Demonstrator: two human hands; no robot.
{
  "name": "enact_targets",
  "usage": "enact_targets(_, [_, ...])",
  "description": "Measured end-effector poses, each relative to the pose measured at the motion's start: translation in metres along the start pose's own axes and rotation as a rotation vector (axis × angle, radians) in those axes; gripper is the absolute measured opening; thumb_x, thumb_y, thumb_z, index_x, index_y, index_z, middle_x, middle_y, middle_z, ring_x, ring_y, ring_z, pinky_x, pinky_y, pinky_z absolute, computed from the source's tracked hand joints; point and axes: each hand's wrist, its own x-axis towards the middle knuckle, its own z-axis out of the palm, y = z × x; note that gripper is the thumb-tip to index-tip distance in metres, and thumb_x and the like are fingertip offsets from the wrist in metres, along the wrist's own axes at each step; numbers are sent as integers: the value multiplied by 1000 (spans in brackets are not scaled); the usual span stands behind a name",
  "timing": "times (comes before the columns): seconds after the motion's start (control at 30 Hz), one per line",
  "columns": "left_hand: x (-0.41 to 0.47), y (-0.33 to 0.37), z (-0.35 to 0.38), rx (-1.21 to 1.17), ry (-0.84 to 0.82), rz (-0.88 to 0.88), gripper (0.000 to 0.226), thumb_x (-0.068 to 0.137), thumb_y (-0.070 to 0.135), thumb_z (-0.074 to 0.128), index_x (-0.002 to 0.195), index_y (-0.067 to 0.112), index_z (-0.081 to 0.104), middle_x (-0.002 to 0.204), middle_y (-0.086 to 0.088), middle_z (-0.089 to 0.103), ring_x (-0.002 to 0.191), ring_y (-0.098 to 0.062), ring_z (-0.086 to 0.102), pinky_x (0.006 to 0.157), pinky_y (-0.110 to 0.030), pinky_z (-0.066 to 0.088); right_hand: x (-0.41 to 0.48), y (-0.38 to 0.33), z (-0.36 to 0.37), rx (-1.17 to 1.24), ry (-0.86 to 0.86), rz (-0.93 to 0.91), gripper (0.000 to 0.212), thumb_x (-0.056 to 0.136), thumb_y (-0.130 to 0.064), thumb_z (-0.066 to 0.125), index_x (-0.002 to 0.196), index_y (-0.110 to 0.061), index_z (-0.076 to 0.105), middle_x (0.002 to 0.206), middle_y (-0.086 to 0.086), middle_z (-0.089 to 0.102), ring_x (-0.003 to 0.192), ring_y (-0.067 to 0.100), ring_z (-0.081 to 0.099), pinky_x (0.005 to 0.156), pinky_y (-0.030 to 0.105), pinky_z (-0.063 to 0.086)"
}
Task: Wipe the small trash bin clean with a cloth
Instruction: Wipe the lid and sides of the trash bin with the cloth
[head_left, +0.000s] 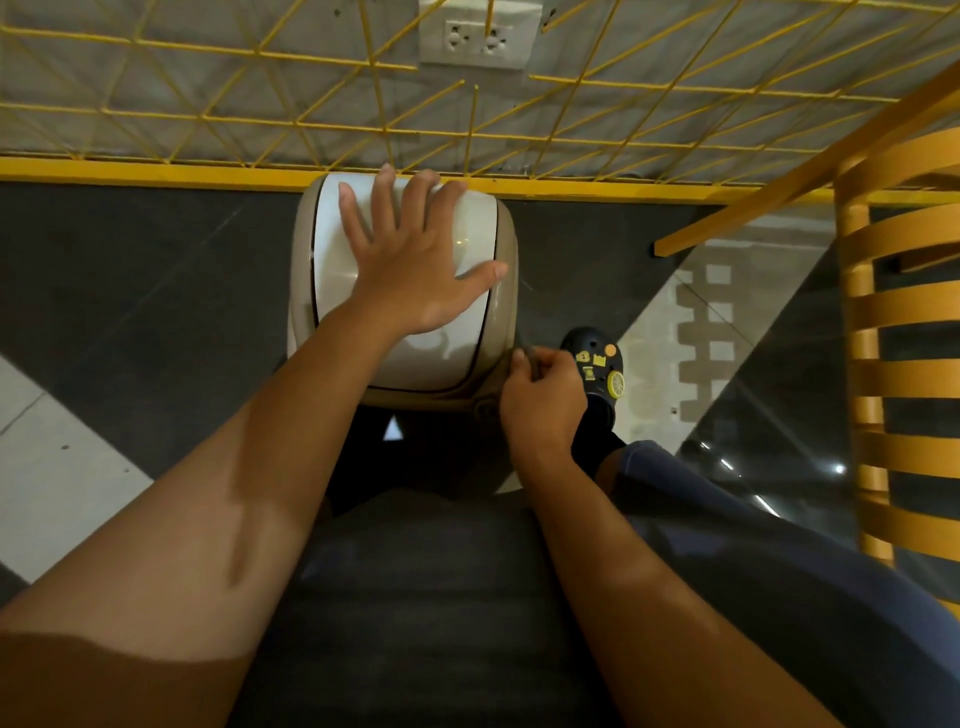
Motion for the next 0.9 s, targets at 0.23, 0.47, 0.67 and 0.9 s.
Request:
enact_targets(0.23, [1,0,0,-20,5,9,78,81,65,42,142,26,16,152,-3,12,142,-33,-8,108,-56,-14,-25,16,6,67,-47,72,2,92,-18,54,93,-19,54,78,-11,51,71,0,50,62,12,40])
enact_targets(0.47, [2,-1,2,2,12,14,78,80,67,40,142,26,17,152,-1,12,142,-33,-7,107,-56,-15,7,-4,5,24,-32,94,13,91,-17,55,100,-9,58,82,-2,55,72,9,52,61,20,43])
enact_targets(0.67, [2,-1,2,6,16,27,77,80,66,41,142,25,18,152,-2,13,141,-33,-6,107,-57,-14,45,-37,6,-82,-73,3,12,90,-18,55,98,-10,60,94,7,61,89,22,58,79,35,51])
enact_targets(0.9, [2,-1,1,12,8,27,77,81,66,40,142,25,16,151,-2,13,141,-33,-7,107,-57,-14,13,-17,14,48,63,-50,4,93,-16,50,96,-12,50,71,-11,48,64,2,48,52,7,39])
